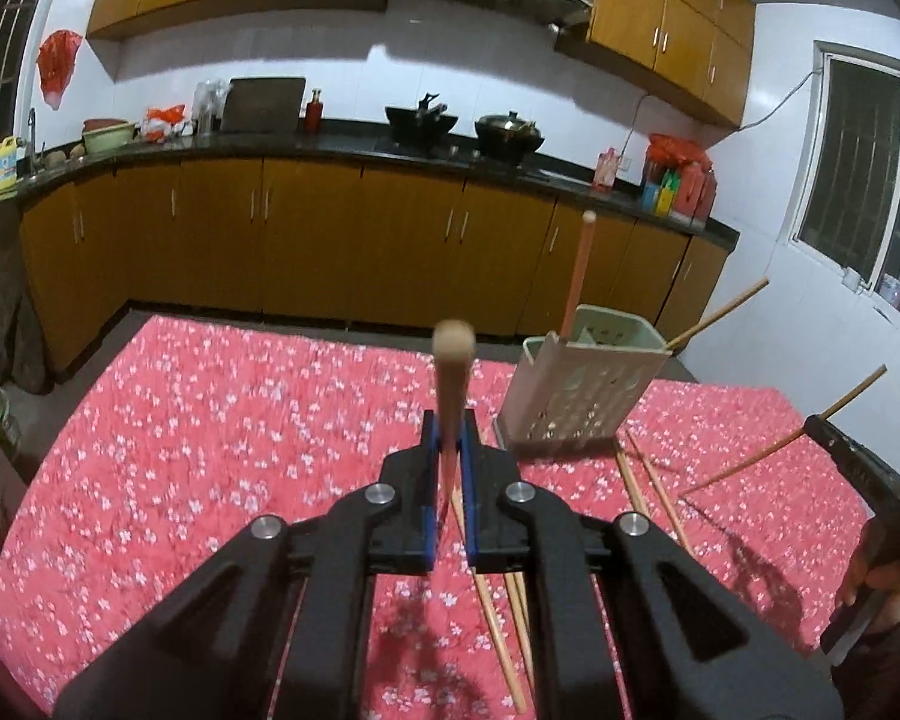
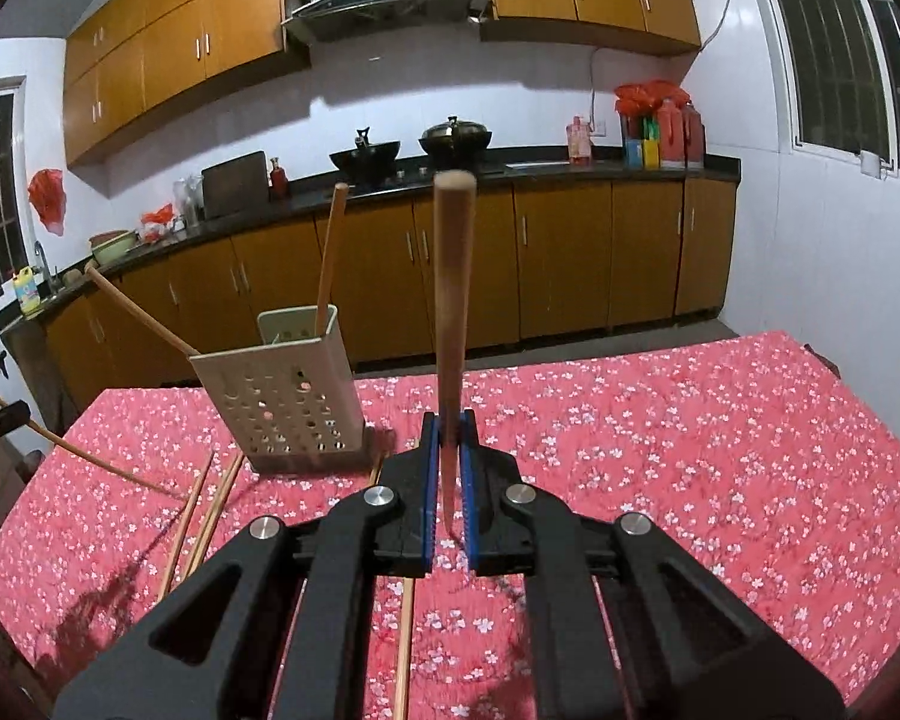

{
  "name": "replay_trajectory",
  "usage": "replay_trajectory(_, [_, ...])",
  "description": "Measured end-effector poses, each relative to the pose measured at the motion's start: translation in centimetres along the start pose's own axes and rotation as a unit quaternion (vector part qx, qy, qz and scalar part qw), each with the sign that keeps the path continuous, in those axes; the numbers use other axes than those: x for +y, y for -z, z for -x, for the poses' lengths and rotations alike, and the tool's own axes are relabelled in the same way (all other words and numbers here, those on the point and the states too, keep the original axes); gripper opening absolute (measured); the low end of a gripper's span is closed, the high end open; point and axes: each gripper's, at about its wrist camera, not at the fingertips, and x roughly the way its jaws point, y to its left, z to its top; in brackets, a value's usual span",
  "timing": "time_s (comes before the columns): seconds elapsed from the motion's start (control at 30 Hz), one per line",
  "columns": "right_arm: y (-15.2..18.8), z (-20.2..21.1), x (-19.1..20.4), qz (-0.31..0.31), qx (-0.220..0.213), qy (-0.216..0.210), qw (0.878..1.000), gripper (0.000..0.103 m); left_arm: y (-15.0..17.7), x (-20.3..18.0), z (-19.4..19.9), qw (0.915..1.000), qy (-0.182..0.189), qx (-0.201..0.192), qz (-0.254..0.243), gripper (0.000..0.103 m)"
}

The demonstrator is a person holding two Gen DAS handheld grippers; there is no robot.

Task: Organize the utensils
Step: 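Carry the right tool's chopstick into the holder while the left tool drops its chopstick in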

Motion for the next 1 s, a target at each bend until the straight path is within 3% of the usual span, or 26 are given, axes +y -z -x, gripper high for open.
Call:
replay_trajectory(0.17, [-1.0,0.9,0.3,-0.002,-0.020,-0.013,1.000,0.007,-1.3,-0.6,1.0,0.9998,0.015,-0.011,-0.007,0.008])
replay_trajectory(0.43, [-6.5,4.9,2.0,-0.026,-0.113,-0.089,0.989,0.007,-4.7,-3.8,3.7,0.9954,0.075,-0.050,-0.034,0.008])
replay_trajectory(0.6, [-8.9,4.9,3.9,-0.019,-0.160,-0.102,0.982,0.007,-6.8,-6.3,4.5,0.9914,0.085,-0.089,-0.045,0.008])
replay_trajectory(0.83, [-9.3,1.5,5.4,-0.017,-0.156,-0.103,0.982,0.007,-10.1,-8.1,2.6,0.9877,0.072,-0.138,-0.016,0.008])
replay_trajectory(1.0, [-8.9,-1.5,5.9,-0.012,-0.124,-0.104,0.987,0.007,-10.4,-8.4,-0.9,0.9911,0.058,-0.120,-0.003,0.008])
